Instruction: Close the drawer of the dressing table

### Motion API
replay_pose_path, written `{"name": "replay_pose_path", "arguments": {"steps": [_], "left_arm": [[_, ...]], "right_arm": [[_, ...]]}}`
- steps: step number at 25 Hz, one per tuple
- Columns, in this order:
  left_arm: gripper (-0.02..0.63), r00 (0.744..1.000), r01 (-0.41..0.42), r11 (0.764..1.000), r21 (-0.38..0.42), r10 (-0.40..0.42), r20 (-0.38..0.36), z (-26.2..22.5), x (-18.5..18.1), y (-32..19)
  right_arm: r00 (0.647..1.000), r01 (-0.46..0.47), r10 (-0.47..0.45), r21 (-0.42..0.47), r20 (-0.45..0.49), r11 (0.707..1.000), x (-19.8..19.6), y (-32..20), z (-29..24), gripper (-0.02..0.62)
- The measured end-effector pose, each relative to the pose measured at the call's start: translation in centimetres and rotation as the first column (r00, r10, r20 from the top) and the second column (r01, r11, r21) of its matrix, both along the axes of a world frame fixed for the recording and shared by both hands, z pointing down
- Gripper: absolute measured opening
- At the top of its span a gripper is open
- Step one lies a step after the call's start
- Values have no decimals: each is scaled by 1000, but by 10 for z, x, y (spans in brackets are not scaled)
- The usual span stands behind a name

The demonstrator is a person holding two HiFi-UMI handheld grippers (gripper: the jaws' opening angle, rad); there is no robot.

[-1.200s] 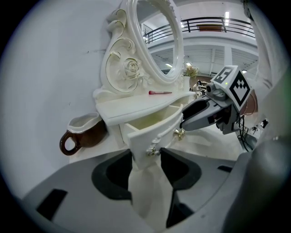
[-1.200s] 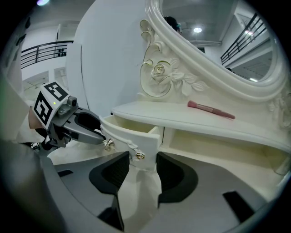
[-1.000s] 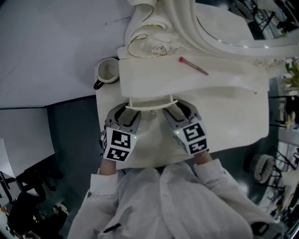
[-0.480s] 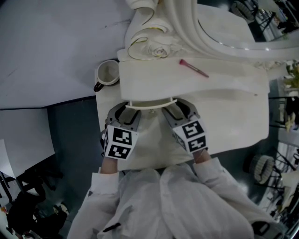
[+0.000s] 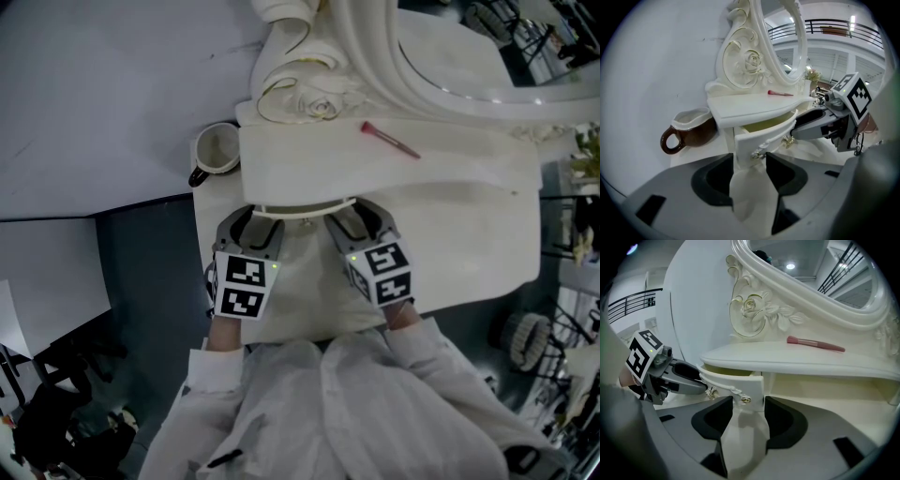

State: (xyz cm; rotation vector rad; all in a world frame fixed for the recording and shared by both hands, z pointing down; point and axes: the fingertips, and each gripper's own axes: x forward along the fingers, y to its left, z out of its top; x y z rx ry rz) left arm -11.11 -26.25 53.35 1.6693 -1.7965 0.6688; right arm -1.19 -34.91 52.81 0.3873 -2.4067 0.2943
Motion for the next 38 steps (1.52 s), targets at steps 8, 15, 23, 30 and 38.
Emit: {"name": "replay_pose_path", "arguments": {"steps": [8, 15, 23, 30, 38], "left_arm": [[201, 999, 45, 999, 13, -45, 14, -5, -10, -6], [200, 998, 59, 998, 21, -59, 7, -4, -18, -7], [200, 999, 50, 999, 22, -50, 8, -5, -21, -12], [201, 999, 49, 999, 23, -49, 7, -3, -22, -19], [200, 999, 48, 999, 23, -48, 6, -5, -22, -22]], "right_arm": [[1000, 14, -14, -2, 1, 1000, -6, -5, -3, 192], [1000, 7, -7, 5, 1, 1000, -13, -8, -2, 193], [1000, -11, 11, 3, 8, 1000, -16, -14, -1, 195], [1000, -24, 24, 7, 11, 1000, -19, -22, 0, 195], [1000, -17, 17, 1, 12, 1000, -19, -25, -1, 202]]}}
